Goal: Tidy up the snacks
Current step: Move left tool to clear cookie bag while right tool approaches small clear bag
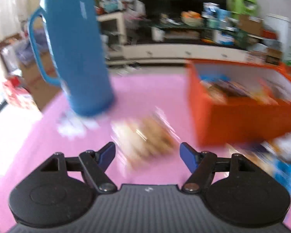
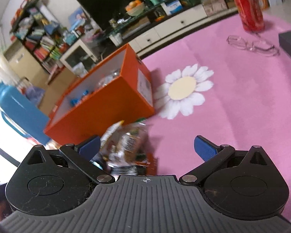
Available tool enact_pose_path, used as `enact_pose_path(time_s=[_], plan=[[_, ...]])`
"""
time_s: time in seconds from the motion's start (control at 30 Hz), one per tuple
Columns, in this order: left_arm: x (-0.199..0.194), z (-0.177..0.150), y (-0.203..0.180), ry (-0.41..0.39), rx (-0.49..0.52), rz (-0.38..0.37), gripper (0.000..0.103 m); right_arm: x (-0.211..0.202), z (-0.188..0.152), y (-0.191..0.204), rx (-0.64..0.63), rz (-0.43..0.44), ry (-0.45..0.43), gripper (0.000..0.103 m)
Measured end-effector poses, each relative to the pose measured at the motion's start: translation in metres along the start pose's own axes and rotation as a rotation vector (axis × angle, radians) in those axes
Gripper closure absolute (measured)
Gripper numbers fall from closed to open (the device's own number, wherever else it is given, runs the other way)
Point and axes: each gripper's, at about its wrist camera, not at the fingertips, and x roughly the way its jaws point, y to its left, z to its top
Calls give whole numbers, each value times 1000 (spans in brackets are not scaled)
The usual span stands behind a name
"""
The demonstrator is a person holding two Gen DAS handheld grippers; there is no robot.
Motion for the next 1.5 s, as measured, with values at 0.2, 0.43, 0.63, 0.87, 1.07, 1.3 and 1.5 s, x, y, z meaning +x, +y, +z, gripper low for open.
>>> enact_pose_path(time_s=[0.2, 0.43, 0.63, 0.87, 1.07, 1.3, 1.5], plan=[[97, 59, 32, 99, -50, 107, 30, 26, -1, 29, -85, -16, 59, 11], [128, 40, 22, 207, 50, 191, 30, 41, -6, 52, -200, -28, 87, 11], [70, 2, 11, 199, 65, 155, 30, 35, -5, 44, -172, -23, 81, 11], [16, -43, -8, 220, 15, -10, 29, 26, -7, 38, -164, -29, 70, 11], [-44, -55, -7, 85, 65, -18, 27, 20, -8, 31, -153, -44, 62, 11], [-97, -87, 0, 89, 248, -134, 24, 17, -7, 28, -120, -19, 58, 11], [-97, -104, -33, 93, 505, -246, 5, 22, -9, 35, -146, -19, 70, 11]])
